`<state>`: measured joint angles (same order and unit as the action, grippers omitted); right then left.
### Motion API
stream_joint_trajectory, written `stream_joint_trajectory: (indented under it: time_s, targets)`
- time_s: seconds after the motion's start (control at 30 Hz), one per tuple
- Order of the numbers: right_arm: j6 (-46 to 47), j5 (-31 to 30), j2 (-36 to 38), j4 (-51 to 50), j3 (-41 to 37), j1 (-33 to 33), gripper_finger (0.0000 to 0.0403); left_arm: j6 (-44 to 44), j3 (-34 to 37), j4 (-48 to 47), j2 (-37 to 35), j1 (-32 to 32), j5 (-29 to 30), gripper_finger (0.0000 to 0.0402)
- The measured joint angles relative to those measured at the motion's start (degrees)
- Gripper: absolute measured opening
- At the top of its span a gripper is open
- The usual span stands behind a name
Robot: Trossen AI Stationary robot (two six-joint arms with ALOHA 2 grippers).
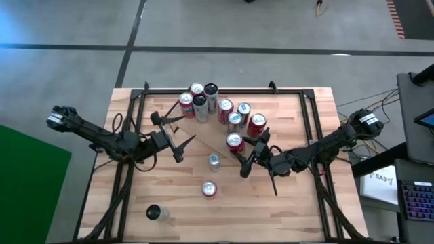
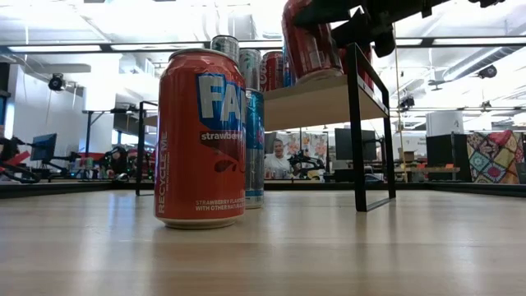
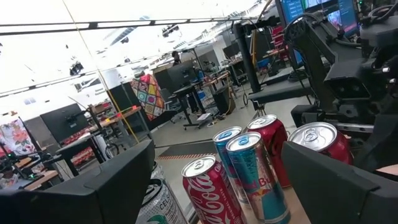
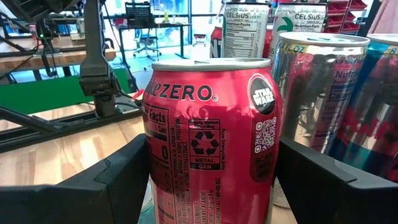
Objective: Place canned beverage on shelf
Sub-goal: Put the red/black soda can on the shelf, align with the other red/black soda can
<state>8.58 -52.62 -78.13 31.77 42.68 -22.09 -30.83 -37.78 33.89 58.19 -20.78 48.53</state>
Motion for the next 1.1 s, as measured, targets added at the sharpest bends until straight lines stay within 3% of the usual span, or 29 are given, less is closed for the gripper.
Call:
stream_joint_trajectory:
  time_s: [0.4,0.73,1.1]
  targets:
    - [0.04,-0.03,0.02,-1.53,0.02,0.09,0.0291,0.00,0.00,-0.03,0.00,0.02,-0.02,0.0337]
    - [1.07,-0.13,0.09,-3.03,0.09,0.09,0.0332,0.00,0.00,-0.04,0.00,0.04,-0.04,0.0337]
    - [0.98,-0.09,0.17,-3.15,0.11,0.11,0.0331,0.04,0.00,-0.06,0.00,0.00,-0.04,0.0337]
